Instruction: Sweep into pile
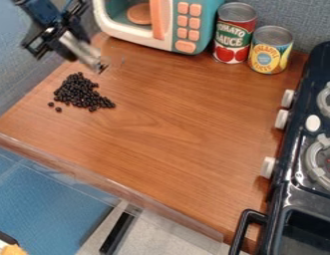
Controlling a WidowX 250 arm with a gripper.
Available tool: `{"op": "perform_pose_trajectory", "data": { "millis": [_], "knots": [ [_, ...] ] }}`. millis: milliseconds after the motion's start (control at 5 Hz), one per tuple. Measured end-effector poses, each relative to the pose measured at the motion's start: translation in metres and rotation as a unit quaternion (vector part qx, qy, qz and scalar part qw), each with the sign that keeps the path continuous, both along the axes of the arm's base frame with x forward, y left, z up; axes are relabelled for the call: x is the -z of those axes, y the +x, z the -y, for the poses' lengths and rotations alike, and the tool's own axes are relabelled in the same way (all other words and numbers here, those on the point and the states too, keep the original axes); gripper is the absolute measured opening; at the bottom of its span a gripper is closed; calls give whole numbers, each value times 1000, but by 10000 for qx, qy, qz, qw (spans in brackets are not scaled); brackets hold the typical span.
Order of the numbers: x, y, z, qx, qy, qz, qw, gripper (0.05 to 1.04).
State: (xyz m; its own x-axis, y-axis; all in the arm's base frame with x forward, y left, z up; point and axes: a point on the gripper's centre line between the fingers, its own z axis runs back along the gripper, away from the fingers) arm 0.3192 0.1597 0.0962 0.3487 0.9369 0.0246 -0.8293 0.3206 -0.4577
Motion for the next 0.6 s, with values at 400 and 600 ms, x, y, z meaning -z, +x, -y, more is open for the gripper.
{"op": "perform_pose_trajectory", "data": {
  "millis": [400,600],
  "knots": [
    [23,-50,-15,-26,303,-767,9966,387],
    [38,-65,-15,65,491,-1048,9933,387]
  ]
}}
